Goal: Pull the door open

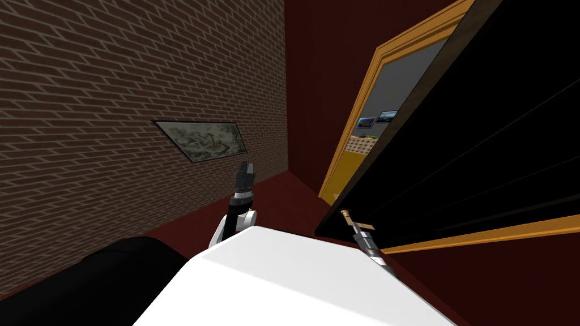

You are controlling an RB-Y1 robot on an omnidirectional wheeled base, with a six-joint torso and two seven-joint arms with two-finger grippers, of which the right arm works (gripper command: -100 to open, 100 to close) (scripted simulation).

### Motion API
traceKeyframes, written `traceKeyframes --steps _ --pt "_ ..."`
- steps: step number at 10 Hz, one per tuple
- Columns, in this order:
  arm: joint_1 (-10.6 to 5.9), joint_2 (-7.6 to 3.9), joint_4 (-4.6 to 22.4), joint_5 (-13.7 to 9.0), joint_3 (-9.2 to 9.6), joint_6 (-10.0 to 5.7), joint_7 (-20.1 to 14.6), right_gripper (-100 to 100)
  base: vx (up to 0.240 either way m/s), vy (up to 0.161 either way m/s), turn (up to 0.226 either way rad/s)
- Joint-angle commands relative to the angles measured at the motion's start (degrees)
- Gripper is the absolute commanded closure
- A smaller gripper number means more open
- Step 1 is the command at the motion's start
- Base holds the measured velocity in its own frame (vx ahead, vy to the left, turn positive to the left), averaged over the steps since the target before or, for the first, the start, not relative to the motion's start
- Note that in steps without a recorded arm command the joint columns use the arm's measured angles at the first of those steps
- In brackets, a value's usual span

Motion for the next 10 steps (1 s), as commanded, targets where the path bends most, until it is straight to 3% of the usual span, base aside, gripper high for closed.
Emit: traceKeyframes --steps 1,7,8,10 --pt "0.53 -0.19 0.5 -0.2 0.50 -1.07 -0.2 100 -0.202 -0.075 0.187" --pt "1.16 -1.07 2.8 -1.0 1.94 -4.72 -1.0 100 -0.208 -0.081 0.171" --pt "1.10 -0.79 2.4 -0.8 1.98 -4.14 -0.9 100 -0.095 -0.034 0.039" --pt "1.05 -0.81 3.0 -0.8 2.30 -4.69 -1.0 100 -0.161 -0.043 0.163"
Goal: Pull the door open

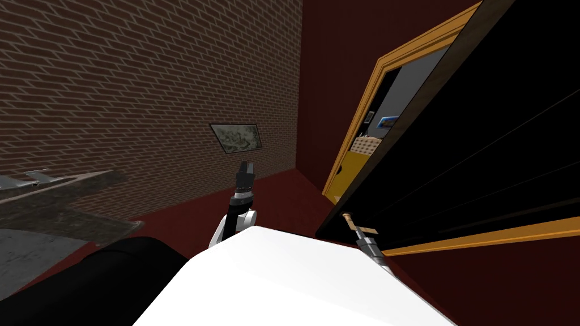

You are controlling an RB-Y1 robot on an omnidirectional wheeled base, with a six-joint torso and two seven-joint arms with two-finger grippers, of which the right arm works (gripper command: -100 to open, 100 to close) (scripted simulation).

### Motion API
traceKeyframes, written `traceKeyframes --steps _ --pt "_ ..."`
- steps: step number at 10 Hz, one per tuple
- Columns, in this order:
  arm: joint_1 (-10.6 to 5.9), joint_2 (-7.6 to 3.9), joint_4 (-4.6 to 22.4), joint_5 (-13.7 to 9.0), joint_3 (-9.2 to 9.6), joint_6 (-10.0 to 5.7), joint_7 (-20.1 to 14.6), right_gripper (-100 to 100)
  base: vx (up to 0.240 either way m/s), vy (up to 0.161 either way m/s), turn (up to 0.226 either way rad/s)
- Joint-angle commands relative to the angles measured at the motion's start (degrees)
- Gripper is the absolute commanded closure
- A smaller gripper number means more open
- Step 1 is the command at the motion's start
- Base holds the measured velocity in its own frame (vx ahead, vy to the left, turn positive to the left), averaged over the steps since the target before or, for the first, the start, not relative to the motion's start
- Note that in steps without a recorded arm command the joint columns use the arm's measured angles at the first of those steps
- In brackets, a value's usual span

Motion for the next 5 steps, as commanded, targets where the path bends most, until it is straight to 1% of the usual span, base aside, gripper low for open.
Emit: traceKeyframes --steps 1,3,5 --pt "-0.05 0.02 0.6 0.0 0.24 -0.54 -0.1 100 -0.179 -0.056 0.117" --pt "-0.18 -0.10 1.2 -0.1 0.45 -1.13 -0.3 100 -0.190 -0.058 0.163" --pt "-0.31 -0.23 1.8 -0.2 0.66 -1.75 -0.5 100 -0.218 -0.077 0.171"
